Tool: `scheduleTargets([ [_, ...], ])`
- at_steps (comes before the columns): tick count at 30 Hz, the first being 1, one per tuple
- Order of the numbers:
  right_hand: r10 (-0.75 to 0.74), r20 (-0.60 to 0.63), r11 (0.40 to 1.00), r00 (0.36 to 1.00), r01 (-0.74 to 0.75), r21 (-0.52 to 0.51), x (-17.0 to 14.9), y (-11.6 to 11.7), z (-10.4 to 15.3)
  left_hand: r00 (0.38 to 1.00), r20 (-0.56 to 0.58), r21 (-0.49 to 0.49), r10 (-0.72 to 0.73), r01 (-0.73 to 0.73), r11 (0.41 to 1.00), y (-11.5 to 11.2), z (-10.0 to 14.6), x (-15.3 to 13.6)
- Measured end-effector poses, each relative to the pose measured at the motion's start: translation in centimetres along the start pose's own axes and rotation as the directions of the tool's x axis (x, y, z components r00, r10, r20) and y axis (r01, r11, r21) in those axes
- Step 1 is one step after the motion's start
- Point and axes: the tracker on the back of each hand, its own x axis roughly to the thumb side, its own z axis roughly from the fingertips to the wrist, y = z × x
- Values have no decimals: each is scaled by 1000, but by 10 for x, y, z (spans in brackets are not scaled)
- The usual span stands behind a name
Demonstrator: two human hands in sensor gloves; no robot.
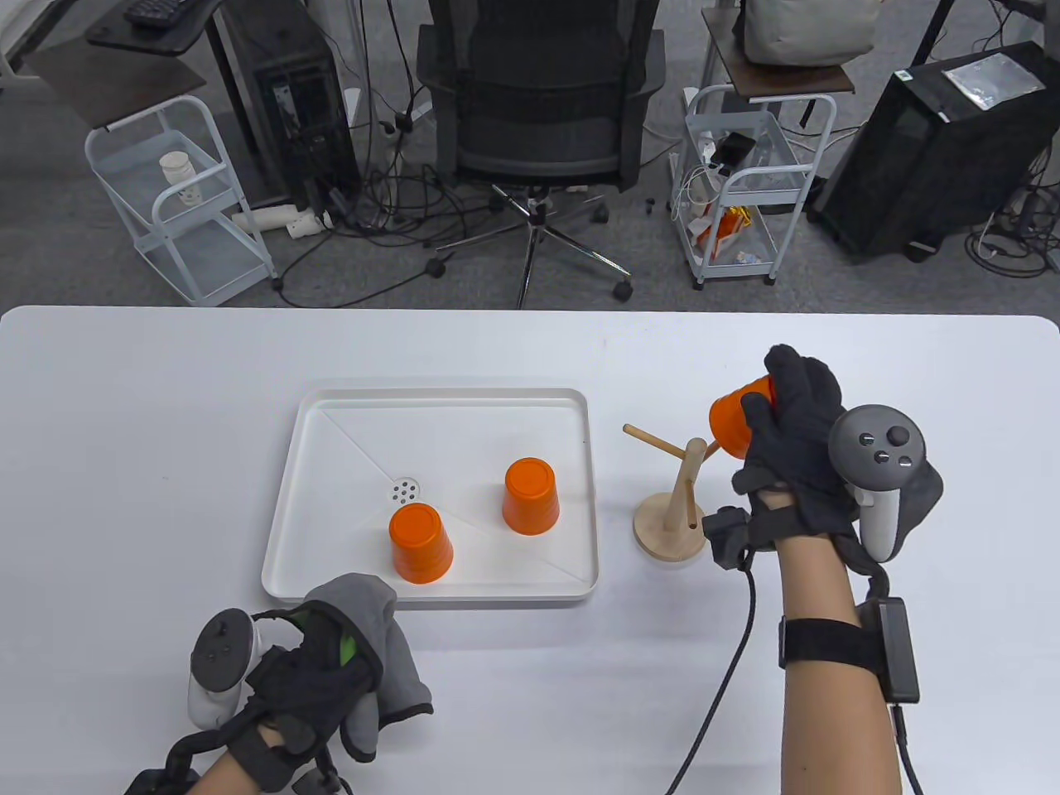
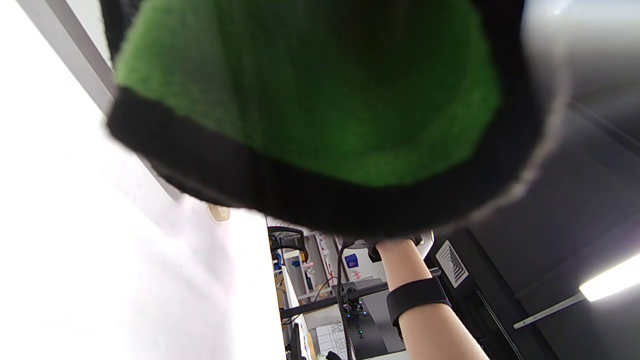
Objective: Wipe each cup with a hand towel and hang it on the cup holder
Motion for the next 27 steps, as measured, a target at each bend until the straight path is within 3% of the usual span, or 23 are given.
scheduleTargets([
  [9,8,-153,1000,988,-4,22,-24,7,-15,1000,-12,-6,12,-12,1000,-1,0,-1],
  [27,-9,-200,999,980,19,45,-57,24,-13,1000,-23,-8,14,-15,1000,-1,-1,-3],
])
